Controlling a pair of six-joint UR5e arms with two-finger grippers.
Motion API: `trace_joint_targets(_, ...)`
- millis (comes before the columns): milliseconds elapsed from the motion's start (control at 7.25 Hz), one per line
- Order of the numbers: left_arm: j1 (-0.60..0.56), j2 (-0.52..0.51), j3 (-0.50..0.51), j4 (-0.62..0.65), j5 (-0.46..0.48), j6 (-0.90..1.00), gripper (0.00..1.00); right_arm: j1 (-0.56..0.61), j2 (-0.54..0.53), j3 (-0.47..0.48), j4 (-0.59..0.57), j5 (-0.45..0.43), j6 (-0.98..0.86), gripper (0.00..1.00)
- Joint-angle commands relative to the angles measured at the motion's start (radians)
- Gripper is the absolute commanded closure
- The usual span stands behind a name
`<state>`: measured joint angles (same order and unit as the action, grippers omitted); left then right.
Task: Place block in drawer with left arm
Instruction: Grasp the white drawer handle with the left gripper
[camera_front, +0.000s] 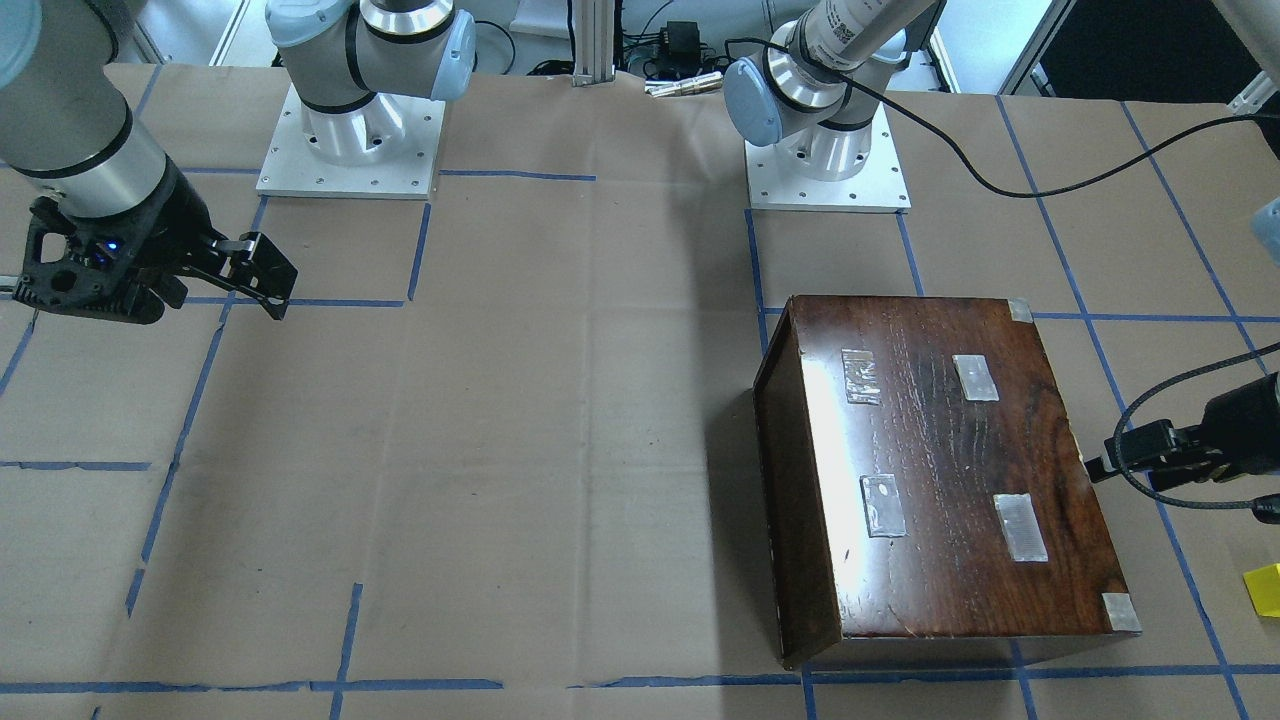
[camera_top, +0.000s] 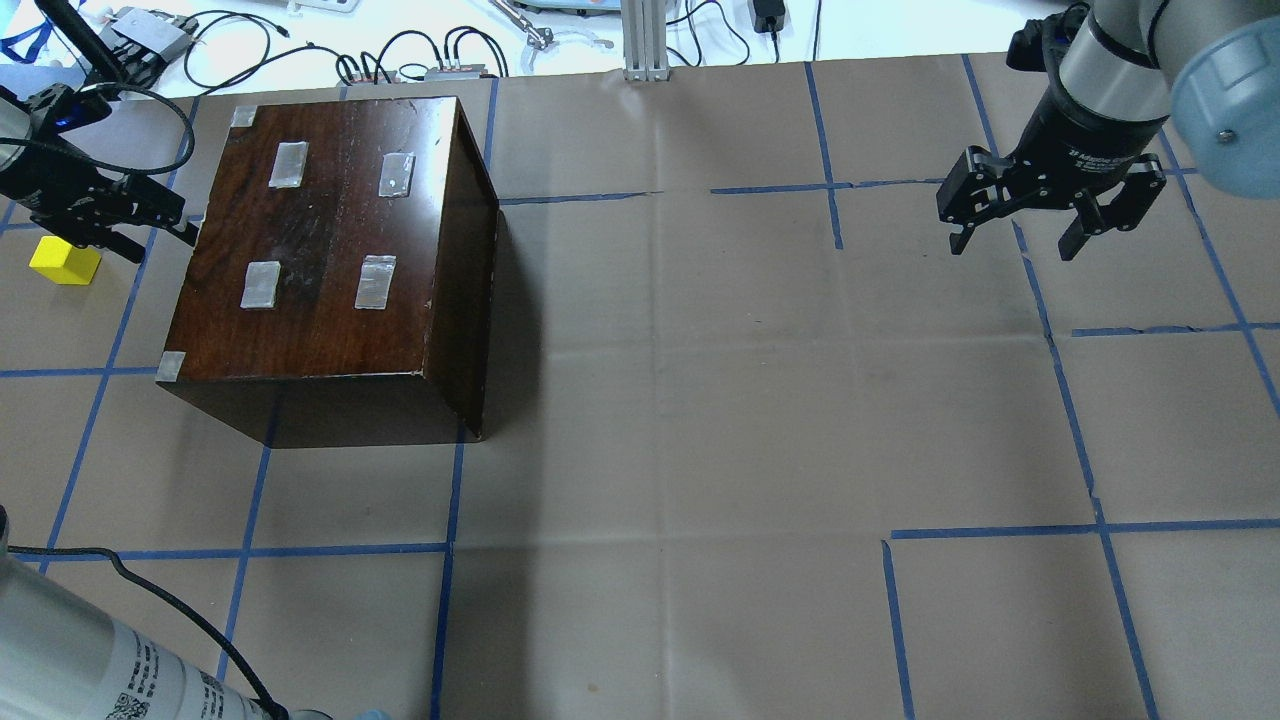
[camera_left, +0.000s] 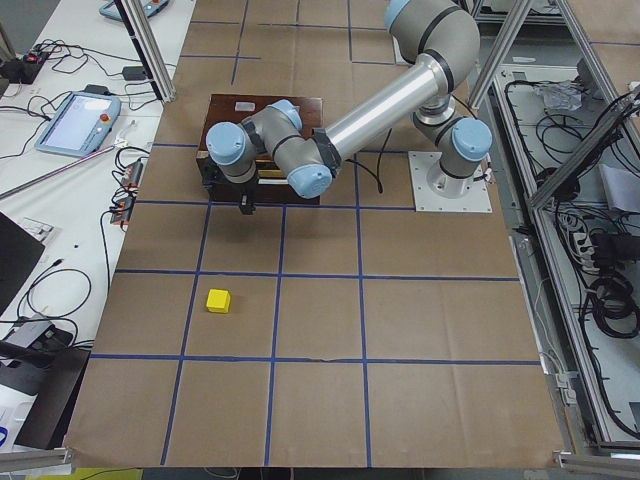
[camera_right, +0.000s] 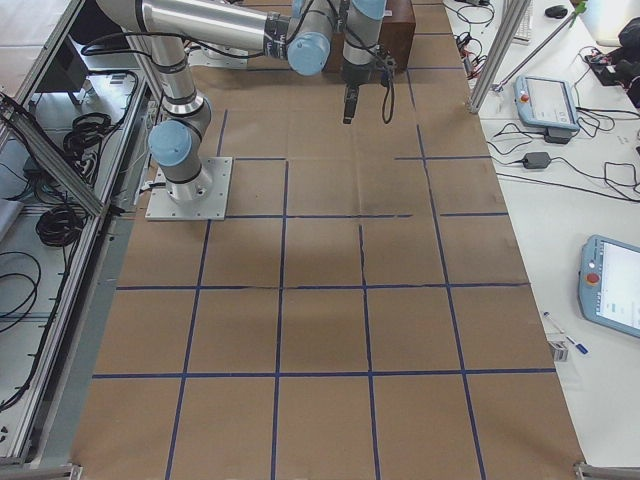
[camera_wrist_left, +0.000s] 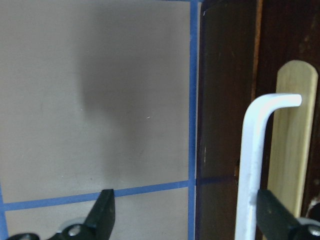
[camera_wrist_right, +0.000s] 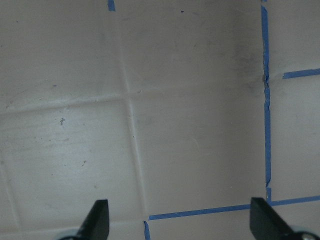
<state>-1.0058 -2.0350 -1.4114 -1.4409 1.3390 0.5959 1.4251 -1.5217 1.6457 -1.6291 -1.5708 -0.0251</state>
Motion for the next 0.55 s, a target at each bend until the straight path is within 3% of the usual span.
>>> trace_joint_targets(0, -0.001, 0.001, -0.014, -0.001, -0.01, -0.001, 0.01, 0.0, 0.0, 0.0, 0.0, 0.0, 0.001, 0.0)
trace_joint_targets(414, 0.001, -0.002, -0.017, -0.001, -0.014, 0.004, 0.01, 0.0, 0.0, 0.0, 0.0, 0.0, 0.001, 0.0)
